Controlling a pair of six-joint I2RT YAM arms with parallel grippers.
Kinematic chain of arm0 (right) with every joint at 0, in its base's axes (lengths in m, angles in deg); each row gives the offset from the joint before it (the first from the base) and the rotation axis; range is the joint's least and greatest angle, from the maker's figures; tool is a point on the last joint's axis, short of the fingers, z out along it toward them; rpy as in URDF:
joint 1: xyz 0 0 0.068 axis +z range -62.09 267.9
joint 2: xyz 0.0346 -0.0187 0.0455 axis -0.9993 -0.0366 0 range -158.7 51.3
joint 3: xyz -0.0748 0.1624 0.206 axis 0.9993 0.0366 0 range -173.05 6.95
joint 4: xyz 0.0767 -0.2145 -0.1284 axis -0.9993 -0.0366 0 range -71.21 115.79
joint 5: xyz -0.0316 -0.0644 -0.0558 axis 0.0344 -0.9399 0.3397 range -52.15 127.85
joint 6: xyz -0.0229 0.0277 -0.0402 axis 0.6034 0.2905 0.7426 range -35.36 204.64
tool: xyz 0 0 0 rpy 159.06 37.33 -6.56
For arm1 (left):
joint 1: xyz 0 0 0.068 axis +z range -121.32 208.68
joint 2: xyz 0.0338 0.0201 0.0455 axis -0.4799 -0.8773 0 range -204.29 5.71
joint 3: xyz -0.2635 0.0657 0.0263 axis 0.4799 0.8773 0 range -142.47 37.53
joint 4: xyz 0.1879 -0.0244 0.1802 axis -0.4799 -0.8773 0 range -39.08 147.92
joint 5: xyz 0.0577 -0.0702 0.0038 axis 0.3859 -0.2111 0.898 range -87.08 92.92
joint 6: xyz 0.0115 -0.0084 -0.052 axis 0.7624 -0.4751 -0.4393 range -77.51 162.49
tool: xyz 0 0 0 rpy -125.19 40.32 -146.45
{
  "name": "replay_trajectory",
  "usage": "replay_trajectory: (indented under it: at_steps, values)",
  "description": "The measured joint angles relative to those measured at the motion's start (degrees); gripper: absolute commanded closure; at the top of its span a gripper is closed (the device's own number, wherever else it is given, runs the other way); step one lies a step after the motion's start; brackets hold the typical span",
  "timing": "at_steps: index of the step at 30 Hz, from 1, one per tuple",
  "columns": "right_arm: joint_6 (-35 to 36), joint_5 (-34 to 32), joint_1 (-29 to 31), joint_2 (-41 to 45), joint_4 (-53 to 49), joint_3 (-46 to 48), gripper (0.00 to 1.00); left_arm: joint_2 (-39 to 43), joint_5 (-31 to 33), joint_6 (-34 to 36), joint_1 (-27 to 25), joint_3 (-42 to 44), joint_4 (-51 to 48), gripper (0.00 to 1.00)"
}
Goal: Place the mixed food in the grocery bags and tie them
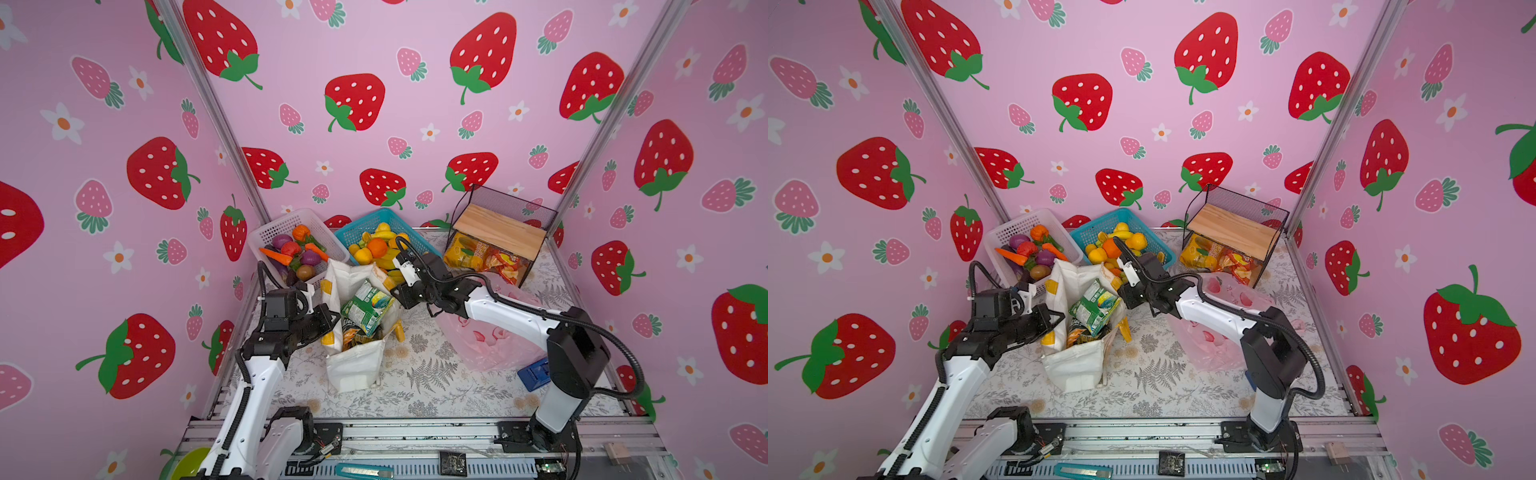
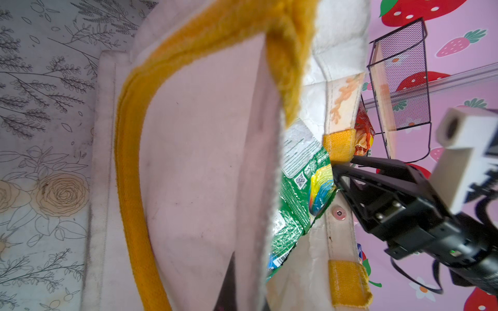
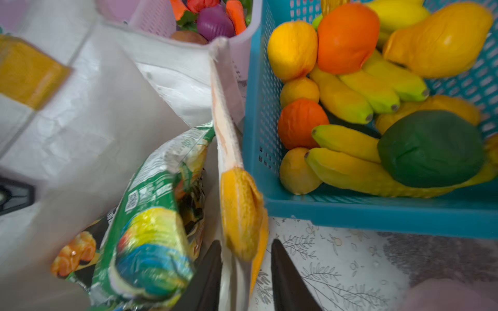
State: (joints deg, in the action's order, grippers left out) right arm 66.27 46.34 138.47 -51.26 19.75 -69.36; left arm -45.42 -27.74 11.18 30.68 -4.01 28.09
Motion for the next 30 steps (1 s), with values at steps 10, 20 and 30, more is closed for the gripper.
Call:
replay_trajectory:
  at_steps: [10,20,30]
  values:
    - [0.2,2.5,0.3,5.4,0.0,4.2,0.99,2.8,2.2,1.7,0.0,0.4,-1.5,0.74]
    - [-1.4,7.3,0.5,12.9,-2.6,7.1,0.99,2.6,3.6,2.0,0.0,-3.2,-4.5,1.00]
    - [-1.0,-5.4,2.3,11.9,-12.0,-2.5,0.99,5.0,15.9,5.7,0.0,-11.8,-15.9,1.00]
